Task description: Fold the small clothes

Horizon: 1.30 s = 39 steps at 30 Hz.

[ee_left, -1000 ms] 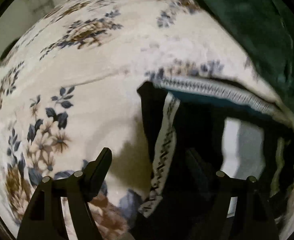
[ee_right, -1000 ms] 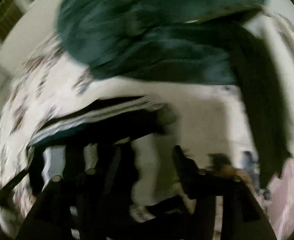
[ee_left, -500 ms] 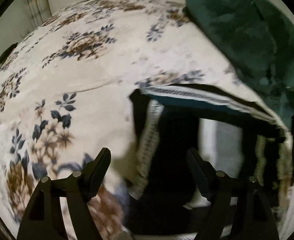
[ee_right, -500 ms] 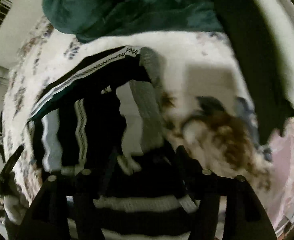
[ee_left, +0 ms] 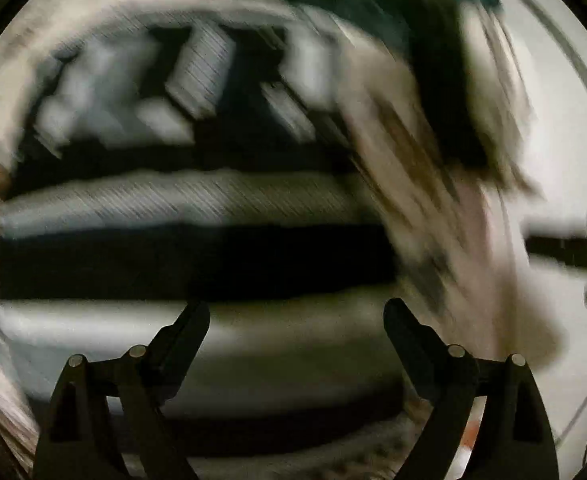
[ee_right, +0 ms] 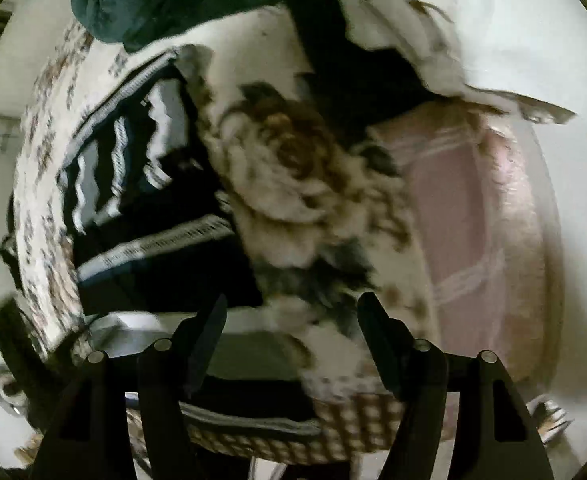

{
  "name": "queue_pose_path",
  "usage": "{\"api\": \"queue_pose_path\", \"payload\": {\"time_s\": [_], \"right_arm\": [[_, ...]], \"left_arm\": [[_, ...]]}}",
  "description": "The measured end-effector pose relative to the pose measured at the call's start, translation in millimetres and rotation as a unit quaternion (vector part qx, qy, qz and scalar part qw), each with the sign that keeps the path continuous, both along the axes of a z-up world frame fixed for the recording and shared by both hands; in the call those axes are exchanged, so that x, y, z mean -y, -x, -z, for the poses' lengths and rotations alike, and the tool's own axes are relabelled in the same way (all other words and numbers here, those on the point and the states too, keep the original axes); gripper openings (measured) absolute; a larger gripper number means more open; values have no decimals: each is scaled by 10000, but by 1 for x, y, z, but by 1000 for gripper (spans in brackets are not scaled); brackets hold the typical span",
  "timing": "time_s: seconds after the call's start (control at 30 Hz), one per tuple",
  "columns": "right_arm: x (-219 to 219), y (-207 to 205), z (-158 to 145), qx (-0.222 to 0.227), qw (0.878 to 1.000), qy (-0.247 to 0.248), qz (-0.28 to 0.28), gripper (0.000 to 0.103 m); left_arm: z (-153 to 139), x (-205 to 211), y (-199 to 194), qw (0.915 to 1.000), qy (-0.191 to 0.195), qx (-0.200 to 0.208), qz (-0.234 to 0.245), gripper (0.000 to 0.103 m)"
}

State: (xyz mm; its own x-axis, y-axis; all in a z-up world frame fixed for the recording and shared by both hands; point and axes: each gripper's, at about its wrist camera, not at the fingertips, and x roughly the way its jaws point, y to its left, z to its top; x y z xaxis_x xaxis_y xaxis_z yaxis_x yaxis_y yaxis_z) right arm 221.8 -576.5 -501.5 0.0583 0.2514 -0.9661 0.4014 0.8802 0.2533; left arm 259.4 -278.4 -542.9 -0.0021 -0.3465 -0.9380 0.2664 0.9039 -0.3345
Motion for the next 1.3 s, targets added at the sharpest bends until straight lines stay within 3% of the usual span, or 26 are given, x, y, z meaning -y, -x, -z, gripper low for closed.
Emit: {"api": "queue_pose_path", "payload": {"time_s": [0.13,0.23,0.33,0.37,0.43,0.47,0.7,0.8,0.97,1.03,1.07,1.1,1.3], "right_arm": [[21,8,7,-90,9994,172,-276,70],[31,2,12,-90,9991,177,-385,70],[35,-11,13,-30,9986,149,-512,70],[35,-19,14,10,9984,121,-552,70],[33,-35,14,97,9979,48,-640,70],[30,-48,14,179,9974,3,-693,70],[19,-171,40,675,9953,-533,-453,70],[19,-237,71,692,9930,-957,34,70],[12,-304,123,357,9847,-1585,635,69],[6,-314,135,292,9815,-1724,776,55],[0,-318,136,241,9835,-1636,734,27],[-5,-321,135,233,9855,-1546,664,14],[-37,-333,92,468,9957,-791,122,9]], "left_arm": [[46,79,82,9957,-332,-633,588,86],[84,110,114,9903,-661,-1025,663,74],[101,123,128,9888,-1127,-668,720,66],[101,123,129,9891,-1157,-574,711,60],[93,121,127,9909,-1136,-283,666,30],[90,118,125,9916,-1109,-219,626,5],[71,80,108,9980,-553,-309,22,5],[56,63,107,9989,-371,-262,-130,5],[32,35,113,9992,-200,-108,-343,4],[22,24,115,9985,-78,-99,-541,4],[16,19,114,9980,-44,-69,-627,4],[11,14,114,9974,2,-23,-720,4],[-24,-46,120,9907,145,199,-1335,4]]}}
